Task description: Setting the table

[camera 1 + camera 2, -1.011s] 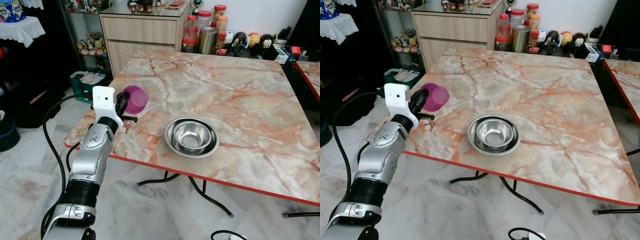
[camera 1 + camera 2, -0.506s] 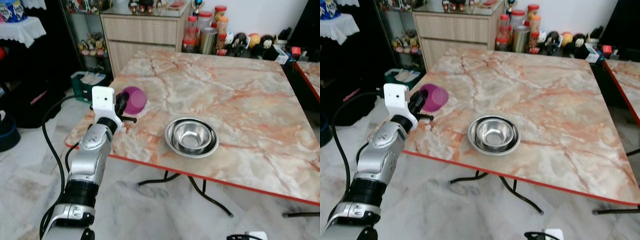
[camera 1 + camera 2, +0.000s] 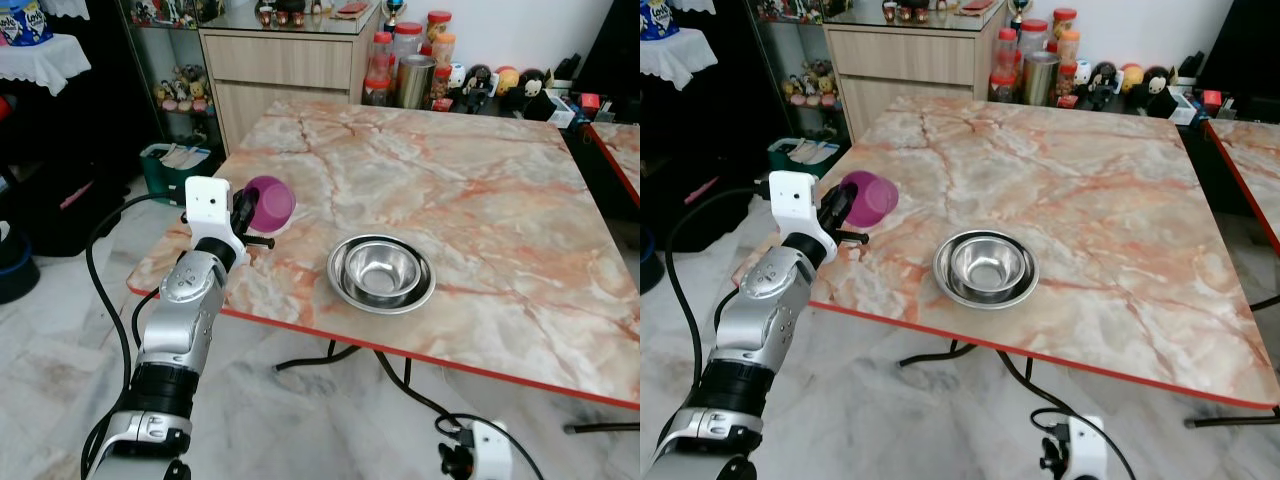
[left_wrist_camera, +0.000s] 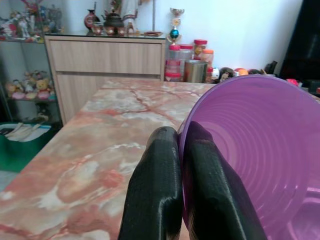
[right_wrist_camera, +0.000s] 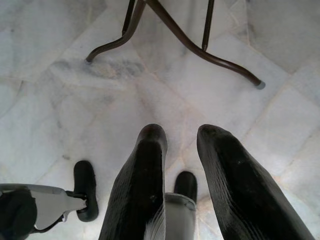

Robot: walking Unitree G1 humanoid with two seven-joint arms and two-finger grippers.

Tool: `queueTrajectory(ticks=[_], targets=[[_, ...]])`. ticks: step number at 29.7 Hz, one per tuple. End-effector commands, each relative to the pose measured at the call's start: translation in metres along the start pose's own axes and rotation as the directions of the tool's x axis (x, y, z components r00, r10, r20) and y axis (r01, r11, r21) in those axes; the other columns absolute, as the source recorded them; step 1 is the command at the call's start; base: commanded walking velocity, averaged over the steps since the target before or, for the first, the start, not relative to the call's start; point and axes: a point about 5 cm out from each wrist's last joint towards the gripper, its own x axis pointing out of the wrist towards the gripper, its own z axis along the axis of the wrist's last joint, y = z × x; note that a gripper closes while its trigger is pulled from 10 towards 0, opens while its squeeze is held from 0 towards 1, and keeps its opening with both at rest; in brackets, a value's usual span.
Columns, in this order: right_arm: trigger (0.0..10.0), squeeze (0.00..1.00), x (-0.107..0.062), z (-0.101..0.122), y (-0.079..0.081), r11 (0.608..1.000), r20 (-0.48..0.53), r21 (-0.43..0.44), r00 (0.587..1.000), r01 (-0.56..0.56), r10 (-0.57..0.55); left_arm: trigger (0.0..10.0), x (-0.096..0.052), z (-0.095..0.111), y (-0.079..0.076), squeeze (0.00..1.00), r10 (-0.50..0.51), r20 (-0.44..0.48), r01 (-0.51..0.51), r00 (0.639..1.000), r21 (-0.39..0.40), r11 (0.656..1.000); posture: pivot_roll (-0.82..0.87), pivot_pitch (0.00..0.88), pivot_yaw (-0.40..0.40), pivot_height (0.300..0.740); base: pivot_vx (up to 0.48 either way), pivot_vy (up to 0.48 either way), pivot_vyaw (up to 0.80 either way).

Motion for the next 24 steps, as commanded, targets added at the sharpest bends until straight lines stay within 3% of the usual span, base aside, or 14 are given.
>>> queueTrajectory(ticks=[1,12,24], targets=[[10.0,0.00,0.003,0.007,0.001,1.000,-0.009,-0.005,1.000,0.020,-0.020,10.0,0.001,0.002,0.003,0.00,0.008,-0.001,-0.008,1.000,0.020,1.000,0.04,0.000,0.002,0.740,0.000,0.000,0.00],[10.0,0.00,0.002,-0.010,0.003,0.998,-0.118,-0.006,0.991,0.059,-0.059,10.0,-0.001,0.000,0.002,0.00,0.006,-0.014,-0.006,1.000,0.022,1.000,0.05,0.000,0.001,0.740,0.000,0.000,0.00],[10.0,0.00,0.000,-0.010,-0.001,0.999,-0.111,-0.006,0.993,0.040,-0.040,10.0,-0.001,0.000,0.004,0.00,0.007,-0.018,-0.007,1.000,0.029,1.000,0.06,0.000,0.000,0.740,0.000,0.000,-0.53]])
